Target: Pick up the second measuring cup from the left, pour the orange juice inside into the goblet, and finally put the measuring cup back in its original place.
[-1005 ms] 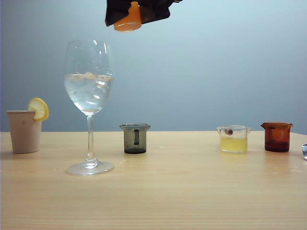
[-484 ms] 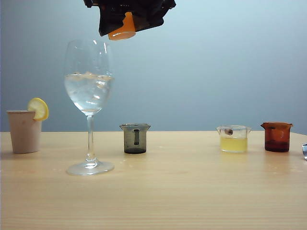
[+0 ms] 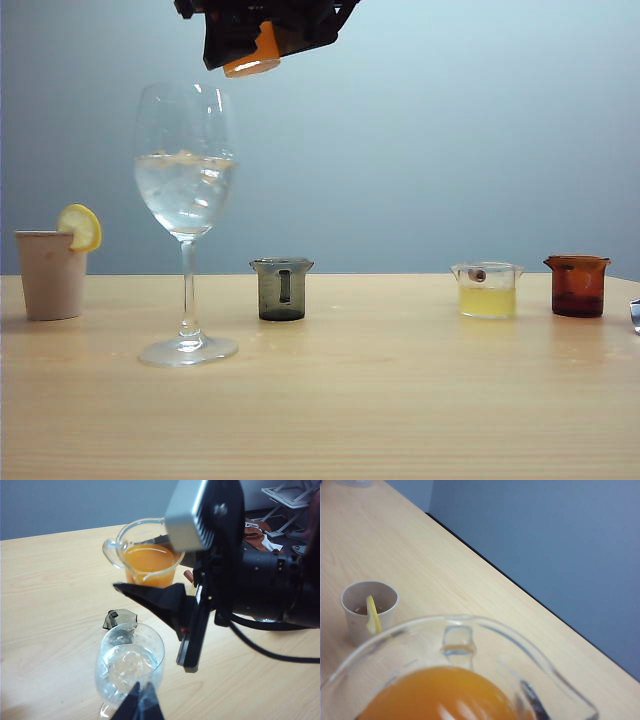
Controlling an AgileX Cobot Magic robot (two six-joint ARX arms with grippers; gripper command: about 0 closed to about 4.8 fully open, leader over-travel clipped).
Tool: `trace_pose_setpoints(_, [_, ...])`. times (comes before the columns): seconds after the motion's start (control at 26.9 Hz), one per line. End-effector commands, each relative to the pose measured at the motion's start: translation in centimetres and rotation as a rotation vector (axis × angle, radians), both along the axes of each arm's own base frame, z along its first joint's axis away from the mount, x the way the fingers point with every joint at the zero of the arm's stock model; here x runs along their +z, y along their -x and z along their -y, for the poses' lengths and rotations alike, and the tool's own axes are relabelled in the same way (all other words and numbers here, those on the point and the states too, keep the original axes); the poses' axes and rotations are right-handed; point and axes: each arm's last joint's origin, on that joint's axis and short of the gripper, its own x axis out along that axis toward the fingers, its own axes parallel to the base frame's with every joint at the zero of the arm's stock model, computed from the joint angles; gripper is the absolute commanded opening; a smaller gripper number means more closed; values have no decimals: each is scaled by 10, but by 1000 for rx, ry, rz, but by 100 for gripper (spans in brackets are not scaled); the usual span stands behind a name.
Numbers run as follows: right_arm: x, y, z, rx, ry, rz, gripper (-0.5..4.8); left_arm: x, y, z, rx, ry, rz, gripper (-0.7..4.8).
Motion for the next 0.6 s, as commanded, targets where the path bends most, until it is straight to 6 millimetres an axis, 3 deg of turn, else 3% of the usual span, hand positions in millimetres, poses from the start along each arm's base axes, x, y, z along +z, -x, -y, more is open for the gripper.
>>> trace_pose_setpoints(0.04, [2,1,-5,16,2,45,147,2,1,0,-7,9,14,-6])
trace_pose_setpoints(0.6, [0,1,-8,40,103,122,147,2,1,0,-7,9,14,-6])
